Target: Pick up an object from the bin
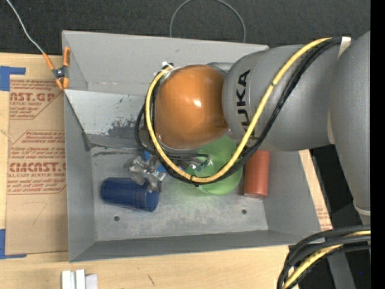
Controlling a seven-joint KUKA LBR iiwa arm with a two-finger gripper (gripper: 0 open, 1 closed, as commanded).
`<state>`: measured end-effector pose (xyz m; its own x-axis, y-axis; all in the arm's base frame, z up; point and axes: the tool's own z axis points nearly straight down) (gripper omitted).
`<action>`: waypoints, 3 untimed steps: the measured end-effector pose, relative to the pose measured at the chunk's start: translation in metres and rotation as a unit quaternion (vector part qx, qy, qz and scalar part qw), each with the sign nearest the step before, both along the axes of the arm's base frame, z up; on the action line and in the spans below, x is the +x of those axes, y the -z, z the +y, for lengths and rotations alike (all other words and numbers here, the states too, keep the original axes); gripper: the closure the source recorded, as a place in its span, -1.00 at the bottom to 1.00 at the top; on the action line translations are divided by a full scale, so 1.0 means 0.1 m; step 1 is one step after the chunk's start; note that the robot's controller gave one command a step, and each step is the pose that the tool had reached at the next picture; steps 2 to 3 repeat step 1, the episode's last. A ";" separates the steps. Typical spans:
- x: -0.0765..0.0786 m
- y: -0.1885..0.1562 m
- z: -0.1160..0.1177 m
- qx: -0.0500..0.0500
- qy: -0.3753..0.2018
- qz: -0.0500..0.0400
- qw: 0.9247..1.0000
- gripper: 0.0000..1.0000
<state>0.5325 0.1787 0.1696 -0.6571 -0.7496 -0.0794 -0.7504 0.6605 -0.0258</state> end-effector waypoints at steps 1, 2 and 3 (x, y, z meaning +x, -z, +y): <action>-0.27 -0.53 0.31 0.009 0.146 0.009 0.989 1.00; -0.27 -0.53 0.31 0.009 0.146 0.009 0.989 1.00; -0.27 -0.53 0.31 0.009 0.146 0.009 0.989 1.00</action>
Offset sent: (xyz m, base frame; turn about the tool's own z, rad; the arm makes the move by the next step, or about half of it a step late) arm -0.0050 0.0217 0.1526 -0.0566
